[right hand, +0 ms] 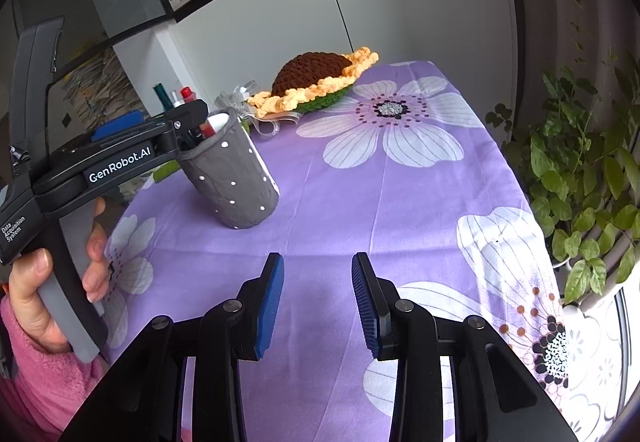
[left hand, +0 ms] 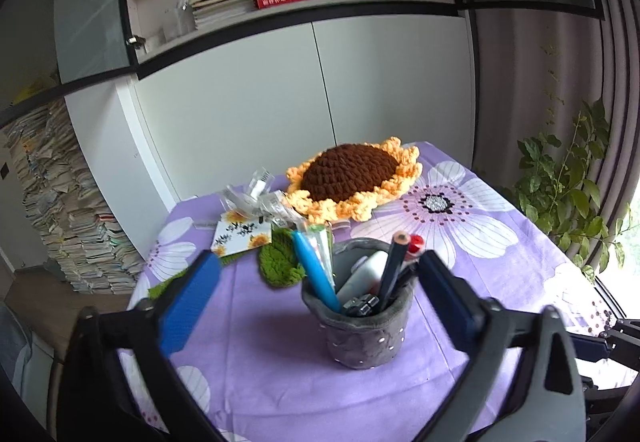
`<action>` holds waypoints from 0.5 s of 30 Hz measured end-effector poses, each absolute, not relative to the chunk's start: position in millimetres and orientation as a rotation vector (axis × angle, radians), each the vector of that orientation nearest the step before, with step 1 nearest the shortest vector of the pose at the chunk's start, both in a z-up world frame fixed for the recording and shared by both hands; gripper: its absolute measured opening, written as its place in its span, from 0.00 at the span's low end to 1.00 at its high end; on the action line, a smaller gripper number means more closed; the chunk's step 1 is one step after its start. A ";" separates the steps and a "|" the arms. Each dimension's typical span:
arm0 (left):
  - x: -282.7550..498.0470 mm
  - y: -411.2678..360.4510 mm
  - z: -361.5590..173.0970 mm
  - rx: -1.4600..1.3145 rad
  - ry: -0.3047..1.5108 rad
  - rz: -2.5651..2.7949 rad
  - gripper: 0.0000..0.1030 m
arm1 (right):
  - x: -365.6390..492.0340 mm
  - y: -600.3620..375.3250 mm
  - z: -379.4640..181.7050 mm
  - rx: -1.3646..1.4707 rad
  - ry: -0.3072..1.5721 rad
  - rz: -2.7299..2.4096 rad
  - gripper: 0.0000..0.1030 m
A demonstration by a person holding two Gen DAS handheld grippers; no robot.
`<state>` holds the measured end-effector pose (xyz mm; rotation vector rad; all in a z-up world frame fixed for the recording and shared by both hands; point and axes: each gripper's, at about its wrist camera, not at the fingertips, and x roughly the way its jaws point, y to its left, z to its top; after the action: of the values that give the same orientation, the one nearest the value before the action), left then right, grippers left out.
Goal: Organize stationery
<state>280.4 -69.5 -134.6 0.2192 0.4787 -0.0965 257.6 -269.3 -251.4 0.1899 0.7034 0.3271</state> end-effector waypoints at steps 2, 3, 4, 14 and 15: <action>271.6 -66.4 -126.5 0.210 0.447 -0.100 0.99 | 251.3 -266.4 -246.6 0.175 0.694 0.331 0.35; 266.1 -63.8 -121.1 0.201 0.437 -0.110 0.99 | 249.0 -265.2 -244.8 0.170 0.692 0.333 0.35; 262.8 -62.1 -117.9 0.193 0.433 -0.117 0.99 | 245.1 -263.5 -242.4 0.165 0.690 0.335 0.35; 208.5 -35.1 -109.4 0.163 0.455 -0.162 0.99 | 215.3 -257.5 -219.8 0.140 0.661 0.311 0.35; 204.7 -33.0 -110.4 0.160 0.462 -0.159 0.99 | 213.3 -254.7 -217.6 0.132 0.660 0.313 0.35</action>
<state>204.7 -33.0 -110.4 0.1604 0.4617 -0.1592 213.3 -254.7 -217.6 0.1323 0.6598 0.3128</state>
